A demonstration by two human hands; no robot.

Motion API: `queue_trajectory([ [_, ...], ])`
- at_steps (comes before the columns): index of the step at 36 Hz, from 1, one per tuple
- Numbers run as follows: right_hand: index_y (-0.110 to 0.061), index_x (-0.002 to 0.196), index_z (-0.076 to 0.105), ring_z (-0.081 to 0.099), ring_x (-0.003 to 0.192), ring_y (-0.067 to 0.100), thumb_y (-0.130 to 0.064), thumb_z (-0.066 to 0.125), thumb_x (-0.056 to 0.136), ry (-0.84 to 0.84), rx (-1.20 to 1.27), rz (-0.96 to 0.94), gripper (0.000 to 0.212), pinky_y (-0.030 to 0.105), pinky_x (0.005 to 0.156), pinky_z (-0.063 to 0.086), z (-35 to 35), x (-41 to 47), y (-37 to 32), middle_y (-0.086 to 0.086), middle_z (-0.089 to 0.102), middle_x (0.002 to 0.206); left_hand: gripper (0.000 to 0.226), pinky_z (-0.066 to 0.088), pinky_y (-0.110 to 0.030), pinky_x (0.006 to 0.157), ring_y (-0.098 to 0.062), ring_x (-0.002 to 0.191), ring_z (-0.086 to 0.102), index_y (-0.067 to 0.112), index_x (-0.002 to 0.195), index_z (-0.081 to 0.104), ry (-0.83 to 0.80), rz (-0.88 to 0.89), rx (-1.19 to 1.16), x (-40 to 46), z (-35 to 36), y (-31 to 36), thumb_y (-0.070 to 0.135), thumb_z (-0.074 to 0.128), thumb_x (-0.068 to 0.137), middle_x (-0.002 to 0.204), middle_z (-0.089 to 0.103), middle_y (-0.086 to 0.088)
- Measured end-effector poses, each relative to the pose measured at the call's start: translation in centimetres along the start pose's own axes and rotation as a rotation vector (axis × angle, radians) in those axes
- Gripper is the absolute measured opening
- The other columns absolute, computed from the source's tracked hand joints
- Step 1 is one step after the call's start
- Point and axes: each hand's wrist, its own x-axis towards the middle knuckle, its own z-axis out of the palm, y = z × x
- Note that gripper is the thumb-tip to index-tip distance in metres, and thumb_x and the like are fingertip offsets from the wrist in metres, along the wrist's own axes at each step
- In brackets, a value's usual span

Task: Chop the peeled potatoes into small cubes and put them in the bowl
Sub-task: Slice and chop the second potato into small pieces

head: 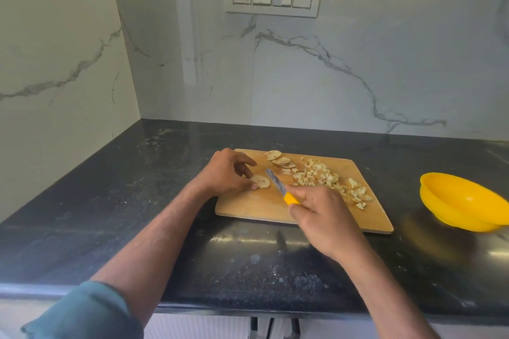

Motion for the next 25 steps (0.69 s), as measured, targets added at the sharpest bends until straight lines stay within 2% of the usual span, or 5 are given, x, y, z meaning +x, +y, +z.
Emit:
queue_trajectory([
  [2,-0.014,0.127,0.068,0.049,0.044,0.003,-0.010,0.054,0.094,0.004,-0.049,-0.012,0.035,0.016,0.041,0.036,1.0,0.6,-0.3,-0.013,0.058,0.066,0.052,0.048,-0.007,0.076,-0.002,0.085,0.071,0.017,0.118,0.075,0.018,-0.019,-0.015,0.0,-0.1,-0.2,0.023,0.094,0.070,0.090,0.078,0.008],
  [8,-0.025,0.083,0.065,0.039,0.045,0.006,-0.018,0.054,0.093,0.054,-0.202,0.005,0.017,0.021,0.040,0.022,3.4,2.5,-1.4,-0.009,0.042,0.052,0.045,0.045,-0.002,0.072,0.004,0.077,0.071,0.014,0.108,0.078,0.050,-0.049,-0.059,-0.2,0.0,0.0,0.018,0.095,0.067,0.079,0.077,0.006],
  [12,-0.020,0.122,0.068,0.054,0.057,0.017,-0.021,0.051,0.093,0.053,-0.237,-0.017,0.033,0.028,0.045,0.030,3.7,3.2,-1.6,-0.004,0.058,0.067,0.041,0.047,-0.002,0.073,0.002,0.075,0.072,0.013,0.105,0.079,0.055,-0.040,-0.073,-0.2,-0.1,0.2,0.012,0.094,0.067,0.077,0.077,0.004],
  [16,-0.021,0.130,0.064,0.061,0.073,0.022,-0.023,0.049,0.096,0.043,-0.261,-0.036,0.038,0.029,0.053,0.037,3.8,3.2,-1.8,0.002,0.073,0.096,0.036,0.055,-0.012,0.075,-0.002,0.073,0.073,0.012,0.100,0.080,0.057,-0.020,-0.072,-0.2,-0.1,0.3,0.008,0.094,0.067,0.076,0.077,0.002],
  [25,-0.021,0.136,0.060,0.051,0.072,0.021,-0.021,0.047,0.097,-0.014,-0.328,-0.032,0.041,0.032,0.060,0.037,4.0,3.2,-2.3,0.006,0.071,0.104,0.033,0.058,-0.018,0.077,-0.002,0.074,0.074,0.012,0.096,0.079,0.074,-0.030,-0.052,0.0,0.2,0.2,0.008,0.094,0.067,0.076,0.077,0.002],
])
